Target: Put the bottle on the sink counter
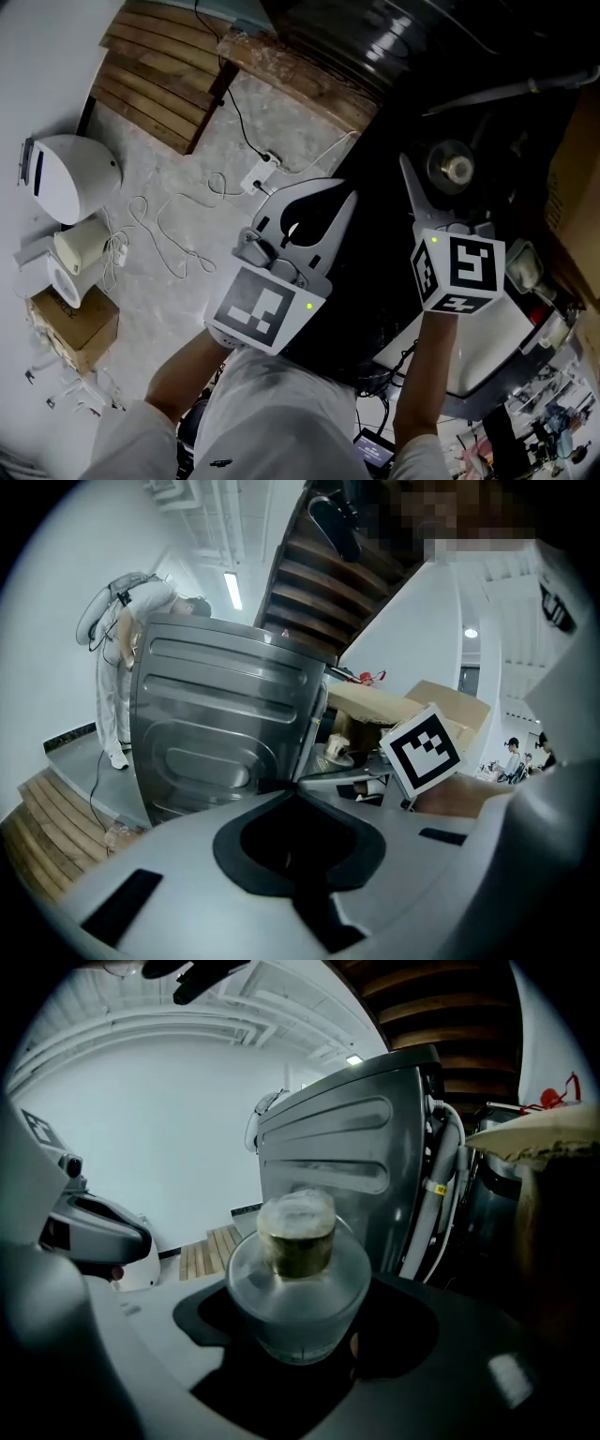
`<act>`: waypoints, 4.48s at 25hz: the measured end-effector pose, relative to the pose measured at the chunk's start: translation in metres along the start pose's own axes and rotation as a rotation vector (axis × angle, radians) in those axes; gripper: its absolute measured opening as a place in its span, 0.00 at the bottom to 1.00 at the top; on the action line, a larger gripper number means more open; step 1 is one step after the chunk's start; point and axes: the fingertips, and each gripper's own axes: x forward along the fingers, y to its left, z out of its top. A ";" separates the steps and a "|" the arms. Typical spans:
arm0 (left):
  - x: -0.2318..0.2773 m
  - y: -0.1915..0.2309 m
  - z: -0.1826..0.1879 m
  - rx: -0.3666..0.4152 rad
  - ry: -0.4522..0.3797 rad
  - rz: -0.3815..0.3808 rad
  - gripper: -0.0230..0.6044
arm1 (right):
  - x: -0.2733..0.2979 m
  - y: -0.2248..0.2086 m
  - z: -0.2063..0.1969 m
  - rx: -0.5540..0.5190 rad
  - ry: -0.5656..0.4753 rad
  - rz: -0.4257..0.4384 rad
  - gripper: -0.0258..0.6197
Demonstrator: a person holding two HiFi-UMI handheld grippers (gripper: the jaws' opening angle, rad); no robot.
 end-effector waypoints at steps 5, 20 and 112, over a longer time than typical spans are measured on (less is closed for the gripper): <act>0.004 0.005 0.005 0.010 -0.025 -0.014 0.05 | 0.012 -0.002 -0.010 -0.003 0.033 -0.007 0.57; 0.009 0.009 -0.006 0.003 -0.018 -0.017 0.05 | 0.024 -0.011 -0.017 0.019 0.029 -0.026 0.57; -0.203 -0.145 0.057 0.091 -0.205 0.065 0.05 | -0.310 0.073 0.068 0.070 -0.250 0.048 0.06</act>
